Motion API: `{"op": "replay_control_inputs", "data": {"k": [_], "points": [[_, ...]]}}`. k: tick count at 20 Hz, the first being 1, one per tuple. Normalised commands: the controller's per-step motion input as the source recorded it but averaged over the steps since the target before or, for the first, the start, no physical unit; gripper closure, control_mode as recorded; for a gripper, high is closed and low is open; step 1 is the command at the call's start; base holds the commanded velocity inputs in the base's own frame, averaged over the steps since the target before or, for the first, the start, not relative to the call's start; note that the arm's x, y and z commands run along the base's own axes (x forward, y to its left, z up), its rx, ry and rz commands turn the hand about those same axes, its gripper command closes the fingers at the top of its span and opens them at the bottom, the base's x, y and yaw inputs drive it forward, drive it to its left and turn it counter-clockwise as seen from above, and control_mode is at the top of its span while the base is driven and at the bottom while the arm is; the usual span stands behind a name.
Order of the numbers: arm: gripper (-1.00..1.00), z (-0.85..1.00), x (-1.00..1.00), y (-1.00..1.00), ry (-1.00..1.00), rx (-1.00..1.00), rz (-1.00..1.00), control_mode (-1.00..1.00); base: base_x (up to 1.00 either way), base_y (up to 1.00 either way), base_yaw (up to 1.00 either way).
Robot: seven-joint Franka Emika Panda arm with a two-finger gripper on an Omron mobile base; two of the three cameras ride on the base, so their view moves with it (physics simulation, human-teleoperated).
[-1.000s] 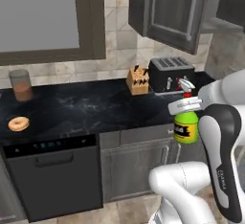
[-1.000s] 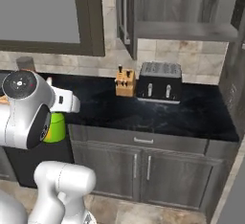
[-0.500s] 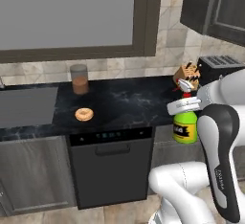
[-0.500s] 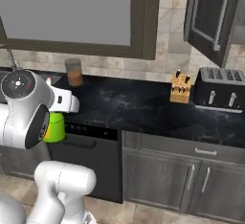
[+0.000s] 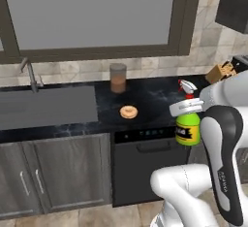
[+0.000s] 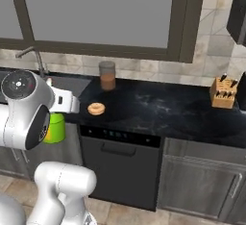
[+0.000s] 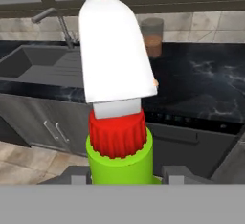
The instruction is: Open the cabinet. Pick the spray and place it next to the sink. Then close the cabinet.
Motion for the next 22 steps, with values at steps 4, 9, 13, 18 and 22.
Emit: {"op": "replay_control_inputs", "data": {"k": [4, 9, 13, 18, 22], "points": [[1.0, 0.0, 0.0, 0.0, 0.0, 0.0, 0.0, 1.0, 0.0, 0.81, 0.0], [1.0, 0.0, 0.0, 0.0, 0.0, 0.0, 0.0, 1.0, 0.07, 0.72, -0.07], [1.0, 0.0, 0.0, 0.0, 0.0, 0.0, 0.0, 1.0, 0.11, 0.7, -0.11], [1.0, 0.0, 0.0, 0.0, 0.0, 0.0, 0.0, 1.0, 0.11, 0.92, -0.06], [1.0, 0.0, 0.0, 0.0, 0.0, 0.0, 0.0, 1.0, 0.21, 1.0, 0.0]]}}
